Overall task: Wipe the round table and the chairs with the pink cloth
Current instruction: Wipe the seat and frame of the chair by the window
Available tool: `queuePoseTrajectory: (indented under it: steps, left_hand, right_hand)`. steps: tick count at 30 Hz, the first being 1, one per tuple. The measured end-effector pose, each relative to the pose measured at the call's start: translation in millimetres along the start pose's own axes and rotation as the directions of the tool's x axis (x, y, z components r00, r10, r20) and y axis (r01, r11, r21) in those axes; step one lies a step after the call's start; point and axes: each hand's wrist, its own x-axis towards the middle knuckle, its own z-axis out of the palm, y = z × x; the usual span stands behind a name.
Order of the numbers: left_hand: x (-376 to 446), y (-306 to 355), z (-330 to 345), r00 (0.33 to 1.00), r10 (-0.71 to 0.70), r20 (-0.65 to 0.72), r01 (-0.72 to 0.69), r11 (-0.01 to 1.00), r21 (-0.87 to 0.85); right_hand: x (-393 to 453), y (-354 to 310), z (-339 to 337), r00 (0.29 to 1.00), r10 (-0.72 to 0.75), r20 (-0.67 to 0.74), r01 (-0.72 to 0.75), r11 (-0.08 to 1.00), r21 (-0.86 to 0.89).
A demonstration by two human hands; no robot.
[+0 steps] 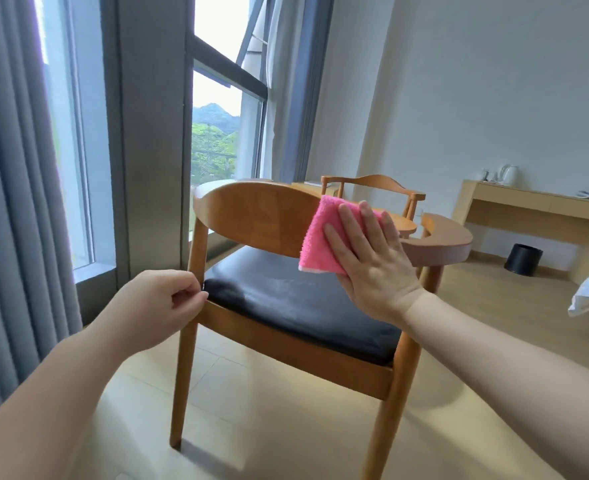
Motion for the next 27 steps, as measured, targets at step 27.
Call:
queuePoseTrajectory:
  steps: [27]
  left_hand:
    - [-53.7,-69.5,-44.2,0.932,-0.249,-0.264,0.260,0.966,0.006]
  right_hand:
    - [211.5,-210.9,82.4,0.879,-0.016,0.476,0.250,0.867,-0.431]
